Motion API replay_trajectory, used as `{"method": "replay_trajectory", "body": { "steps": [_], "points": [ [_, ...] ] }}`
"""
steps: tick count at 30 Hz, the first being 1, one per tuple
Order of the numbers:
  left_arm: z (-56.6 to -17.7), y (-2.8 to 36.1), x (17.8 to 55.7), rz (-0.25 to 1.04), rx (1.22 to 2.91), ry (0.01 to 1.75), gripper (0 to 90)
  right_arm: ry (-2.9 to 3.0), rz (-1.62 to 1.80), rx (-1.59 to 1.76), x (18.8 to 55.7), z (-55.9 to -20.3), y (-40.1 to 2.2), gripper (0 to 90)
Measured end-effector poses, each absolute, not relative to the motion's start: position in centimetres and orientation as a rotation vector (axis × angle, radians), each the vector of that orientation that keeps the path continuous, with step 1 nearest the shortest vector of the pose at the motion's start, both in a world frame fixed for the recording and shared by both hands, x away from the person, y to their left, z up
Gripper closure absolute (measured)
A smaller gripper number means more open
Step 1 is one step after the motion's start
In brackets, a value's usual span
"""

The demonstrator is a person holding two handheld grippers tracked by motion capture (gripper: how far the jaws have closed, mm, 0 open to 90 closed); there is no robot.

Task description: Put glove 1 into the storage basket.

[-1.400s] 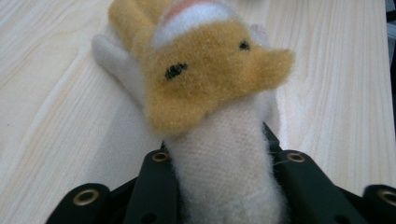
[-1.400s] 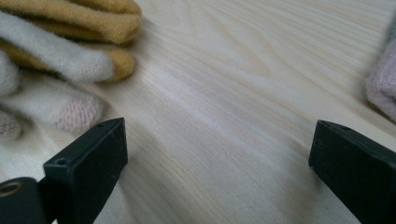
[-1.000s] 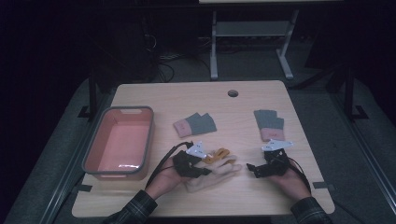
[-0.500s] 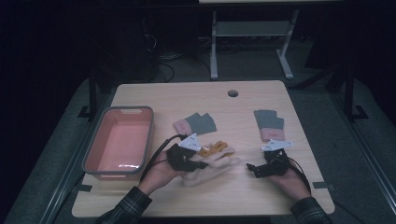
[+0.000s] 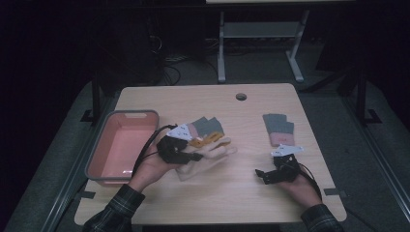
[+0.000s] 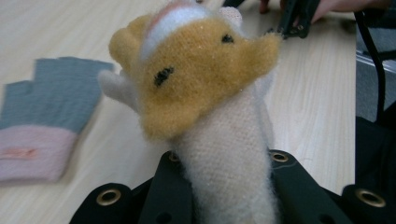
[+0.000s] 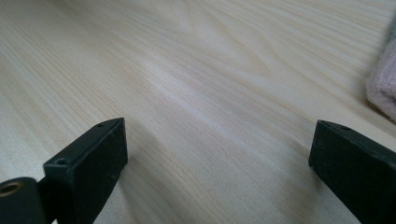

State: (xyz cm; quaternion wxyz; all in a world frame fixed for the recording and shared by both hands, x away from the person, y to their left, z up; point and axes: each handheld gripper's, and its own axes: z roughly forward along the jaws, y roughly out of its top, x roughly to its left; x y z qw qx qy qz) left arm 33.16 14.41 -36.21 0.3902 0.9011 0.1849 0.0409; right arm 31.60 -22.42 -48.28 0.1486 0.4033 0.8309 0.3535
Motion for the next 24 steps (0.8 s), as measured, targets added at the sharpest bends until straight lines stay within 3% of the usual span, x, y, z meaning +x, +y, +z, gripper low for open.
{"method": "replay_trajectory", "body": {
  "steps": [24],
  "points": [
    [-32.8, 23.2, 34.7, 0.270, 2.217, 0.696, 79.2, 2.389, 1.016, 1.160, 31.6, -48.3, -22.4, 4.1]
  ]
}}
